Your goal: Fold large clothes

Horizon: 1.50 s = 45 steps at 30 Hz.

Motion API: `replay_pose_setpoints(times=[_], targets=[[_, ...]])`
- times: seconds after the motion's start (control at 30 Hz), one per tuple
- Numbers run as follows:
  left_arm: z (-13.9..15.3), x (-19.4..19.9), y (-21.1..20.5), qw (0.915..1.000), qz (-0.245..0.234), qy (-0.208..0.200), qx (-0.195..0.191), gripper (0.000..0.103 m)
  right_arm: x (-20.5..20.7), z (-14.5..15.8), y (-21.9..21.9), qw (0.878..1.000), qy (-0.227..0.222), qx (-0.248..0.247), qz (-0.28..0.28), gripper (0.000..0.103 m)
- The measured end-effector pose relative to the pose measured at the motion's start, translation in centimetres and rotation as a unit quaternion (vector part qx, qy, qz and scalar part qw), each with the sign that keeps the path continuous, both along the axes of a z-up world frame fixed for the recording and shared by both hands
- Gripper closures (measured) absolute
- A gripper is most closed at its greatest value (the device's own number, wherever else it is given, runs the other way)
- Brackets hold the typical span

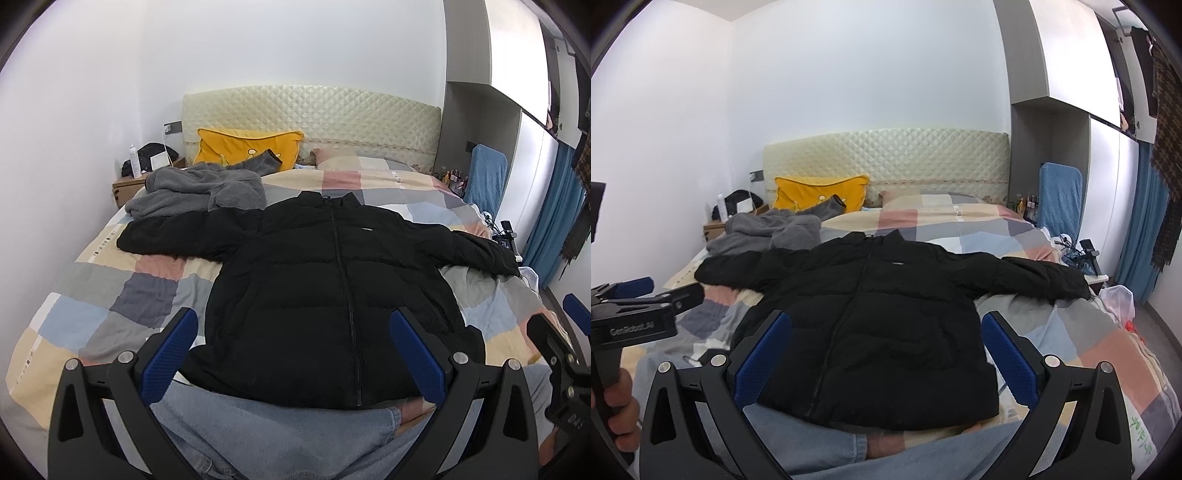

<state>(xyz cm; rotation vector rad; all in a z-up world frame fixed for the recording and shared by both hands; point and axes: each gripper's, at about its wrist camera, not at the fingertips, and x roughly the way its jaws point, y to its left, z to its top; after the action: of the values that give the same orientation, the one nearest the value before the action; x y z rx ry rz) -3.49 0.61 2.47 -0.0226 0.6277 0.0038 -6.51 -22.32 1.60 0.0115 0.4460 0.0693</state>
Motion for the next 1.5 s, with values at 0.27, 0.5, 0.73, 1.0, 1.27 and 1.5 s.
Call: replay_pose_setpoints(times=[0.27,0.5,0.73,1.0,1.27,1.5], targets=[[0.4,3.4,-1.9,0.9999,0.001,-0.007,0.013,0.000,4.5,0.3,-2.5,1.000,0.005,0.003,-0.006,0.000],[1.2,6.7,-2.9,0.9995,-0.026,-0.013,0.014,0.000,8.6,0.6,-5.6,0.999,-0.012,0.007,-0.031,0.000],[2.2,11.5,-4.0,0.9989,-0.043,-0.017,0.011,0.000,12.7,1.6,-7.1,0.999,-0.028,-0.015,-0.043,0.000],[4.7,15.9,-5.9,0.9965,-0.074,-0.039,0.010,0.000,17.4,1.7,-9.7,0.997,-0.037,-0.026,-0.062,0.000],[4.1,18.5,-4.9,0.9909,-0.114,-0.060,-0.040,0.000,22.0,-0.8,-14.9,0.992,-0.067,0.014,-0.109,0.000],[0.3,20.3,-2.6,0.9932,-0.096,-0.062,-0.020,0.000,25.5,-3.1,-21.4,0.981,-0.068,0.075,-0.163,0.000]])
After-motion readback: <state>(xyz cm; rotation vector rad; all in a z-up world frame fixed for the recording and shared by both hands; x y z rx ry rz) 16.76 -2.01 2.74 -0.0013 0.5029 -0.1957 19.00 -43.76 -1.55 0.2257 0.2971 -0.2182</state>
